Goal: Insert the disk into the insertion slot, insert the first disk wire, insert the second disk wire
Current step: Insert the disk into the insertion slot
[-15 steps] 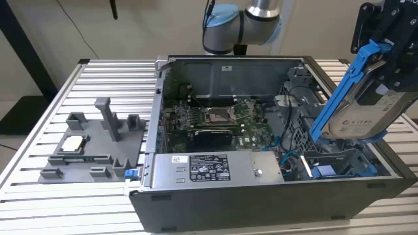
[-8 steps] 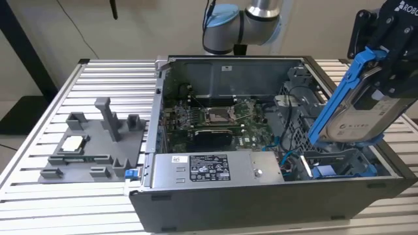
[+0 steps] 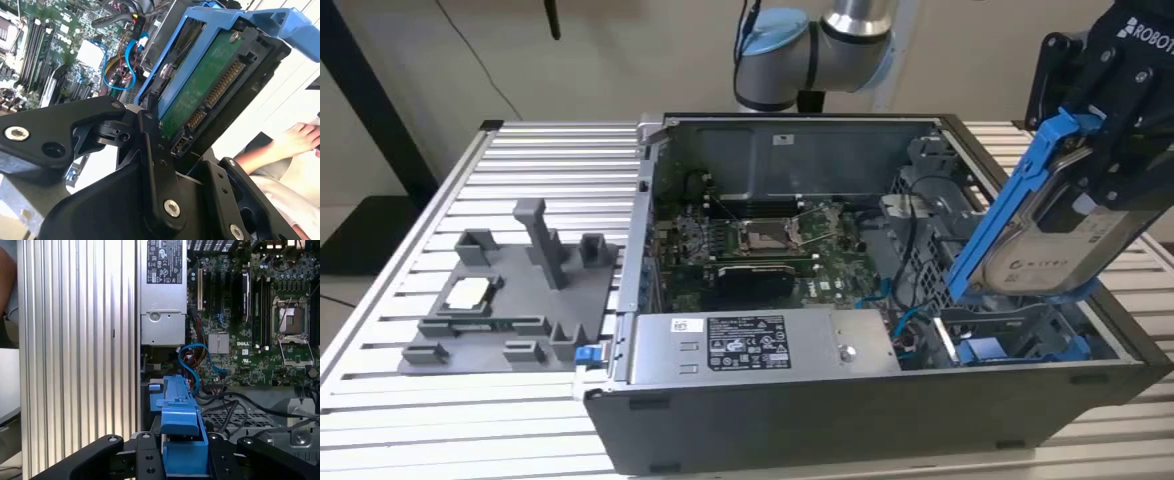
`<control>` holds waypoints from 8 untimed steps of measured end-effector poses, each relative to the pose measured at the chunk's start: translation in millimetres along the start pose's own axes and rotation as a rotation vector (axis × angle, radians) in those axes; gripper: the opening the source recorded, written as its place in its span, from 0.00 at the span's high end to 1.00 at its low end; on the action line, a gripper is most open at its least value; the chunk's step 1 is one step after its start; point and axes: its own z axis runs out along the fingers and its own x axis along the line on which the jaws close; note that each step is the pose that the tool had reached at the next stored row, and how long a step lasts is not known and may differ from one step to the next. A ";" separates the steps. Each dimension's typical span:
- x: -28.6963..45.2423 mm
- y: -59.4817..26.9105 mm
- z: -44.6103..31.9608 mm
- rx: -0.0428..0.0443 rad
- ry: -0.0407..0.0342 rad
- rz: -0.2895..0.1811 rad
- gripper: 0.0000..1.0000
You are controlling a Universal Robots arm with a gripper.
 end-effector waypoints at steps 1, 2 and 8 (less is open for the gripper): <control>0.0 0.0 0.5 0.0000 -0.0001 0.000 0.67; 0.0 -0.1 1.0 0.0000 -0.0001 0.000 0.67; 0.0 -0.2 3.7 0.0000 -0.0001 0.000 0.67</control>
